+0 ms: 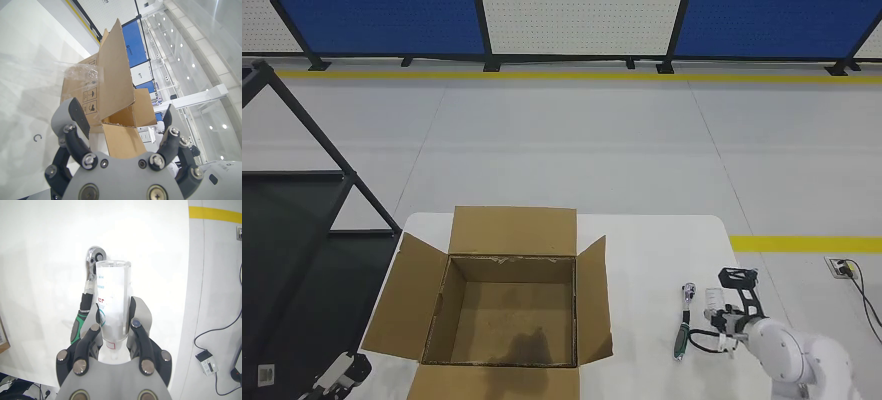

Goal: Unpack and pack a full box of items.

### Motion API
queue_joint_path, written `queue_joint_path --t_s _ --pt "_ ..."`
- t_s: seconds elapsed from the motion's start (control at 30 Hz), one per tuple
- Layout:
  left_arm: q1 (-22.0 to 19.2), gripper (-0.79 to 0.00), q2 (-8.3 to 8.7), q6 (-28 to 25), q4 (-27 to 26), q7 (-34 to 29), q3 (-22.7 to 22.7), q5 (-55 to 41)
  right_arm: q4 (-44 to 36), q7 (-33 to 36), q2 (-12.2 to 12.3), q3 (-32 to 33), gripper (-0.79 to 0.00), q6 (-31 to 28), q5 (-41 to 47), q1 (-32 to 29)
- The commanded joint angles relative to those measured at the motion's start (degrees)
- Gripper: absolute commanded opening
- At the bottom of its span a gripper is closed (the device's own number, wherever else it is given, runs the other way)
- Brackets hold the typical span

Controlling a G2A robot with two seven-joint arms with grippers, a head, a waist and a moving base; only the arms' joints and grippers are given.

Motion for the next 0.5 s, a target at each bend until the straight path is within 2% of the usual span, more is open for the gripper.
queue_joint_path --t_s 0.0,0.27,0.47 --pt "0.00 0.000 0.00 0.00 0.00 0.00 0.00 0.00 -4.34 -0.39 0.07 -0.40 -0.785 -0.55 0.52 -1.47" --pt "0.00 0.000 0.00 0.00 0.00 0.00 0.00 0.00 -21.76 -2.01 0.21 -6.09 -0.785 -4.18 1.06 -5.39" --pt "0.00 0.000 0.00 0.00 0.00 0.00 0.00 0.00 -28.67 0.06 -0.02 -14.38 -0.785 -3.06 -1.71 -1.14"
